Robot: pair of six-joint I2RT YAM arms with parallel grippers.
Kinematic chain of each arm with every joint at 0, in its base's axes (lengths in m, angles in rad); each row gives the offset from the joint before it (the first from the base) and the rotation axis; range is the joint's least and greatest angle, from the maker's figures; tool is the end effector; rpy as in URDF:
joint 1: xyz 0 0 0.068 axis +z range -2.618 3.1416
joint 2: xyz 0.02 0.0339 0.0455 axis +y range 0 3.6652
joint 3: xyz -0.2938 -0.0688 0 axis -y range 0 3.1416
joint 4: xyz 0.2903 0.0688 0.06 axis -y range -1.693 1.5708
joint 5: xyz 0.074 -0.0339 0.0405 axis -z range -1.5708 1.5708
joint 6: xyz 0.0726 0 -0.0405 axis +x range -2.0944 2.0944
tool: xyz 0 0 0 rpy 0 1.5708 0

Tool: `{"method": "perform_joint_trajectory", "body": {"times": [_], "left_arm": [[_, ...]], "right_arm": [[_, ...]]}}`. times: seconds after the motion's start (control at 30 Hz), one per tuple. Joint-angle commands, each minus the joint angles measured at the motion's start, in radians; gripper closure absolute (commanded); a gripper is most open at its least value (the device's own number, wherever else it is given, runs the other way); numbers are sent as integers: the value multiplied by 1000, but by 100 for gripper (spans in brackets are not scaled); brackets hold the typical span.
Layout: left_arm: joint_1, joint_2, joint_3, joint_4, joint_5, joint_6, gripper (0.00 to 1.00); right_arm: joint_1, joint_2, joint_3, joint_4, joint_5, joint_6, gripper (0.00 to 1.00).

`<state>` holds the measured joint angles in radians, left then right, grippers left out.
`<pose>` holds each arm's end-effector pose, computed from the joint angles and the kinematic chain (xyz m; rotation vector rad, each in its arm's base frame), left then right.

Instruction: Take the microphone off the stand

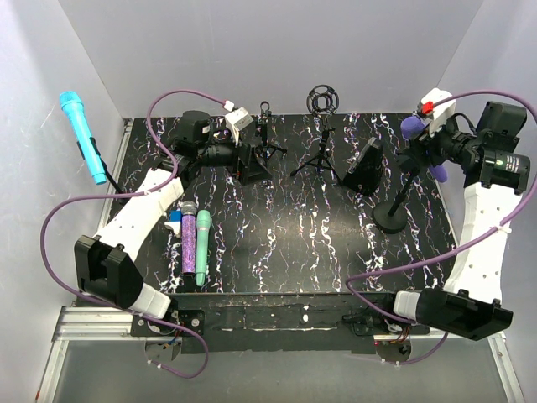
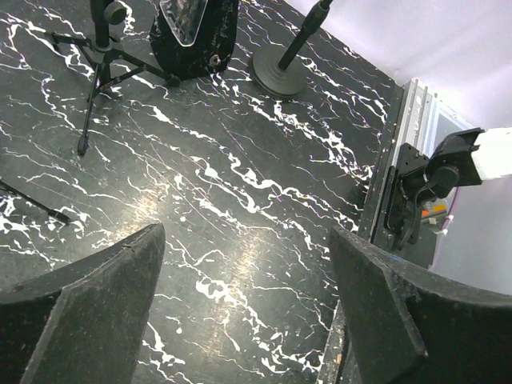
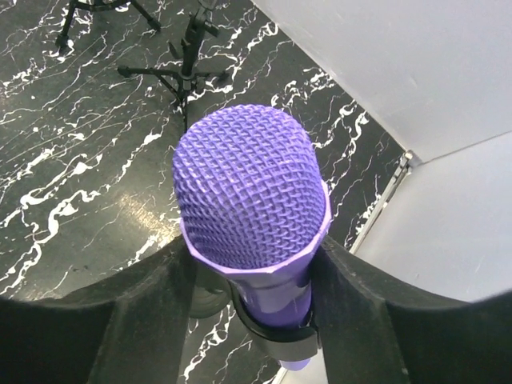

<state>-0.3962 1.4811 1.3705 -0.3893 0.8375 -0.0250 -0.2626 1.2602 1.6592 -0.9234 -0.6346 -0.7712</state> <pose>0.3449 -0.2027 0.3749 0.8898 1.8718 -1.1207 0.2903 -0.0335 0.4950 -0.8485 1.7954 0.0009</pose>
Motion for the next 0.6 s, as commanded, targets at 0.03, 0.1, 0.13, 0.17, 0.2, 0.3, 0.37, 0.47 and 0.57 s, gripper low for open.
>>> {"method": "perform_joint_trajectory", "body": {"times": [0.03,0.1,0.13,0.17,0.2,0.3,0.37,0.47,0.57], "left_arm": [[-1,-19,15,-3,23,53,20],[-1,-16,16,0,28,48,20],[-1,-13,18,0,31,51,20],[-1,-13,18,0,31,54,20],[-1,-10,21,1,31,53,20],[-1,-5,21,7,31,51,18],[-1,-4,18,13,26,48,16],[-1,-1,18,23,35,48,16],[-1,1,18,36,49,48,16]], "right_arm": [[0,-53,-35,48,-76,-46,44],[8,-56,-35,29,-89,-50,50],[14,-59,-35,23,-92,-50,53],[23,-65,-35,21,-97,-50,56],[37,-71,-35,20,-100,-45,60],[112,-96,-29,18,-99,-19,72],[186,-117,-32,15,-83,-8,79],[328,-143,-45,32,-53,35,89],[472,-156,-73,90,-21,79,93]]}}
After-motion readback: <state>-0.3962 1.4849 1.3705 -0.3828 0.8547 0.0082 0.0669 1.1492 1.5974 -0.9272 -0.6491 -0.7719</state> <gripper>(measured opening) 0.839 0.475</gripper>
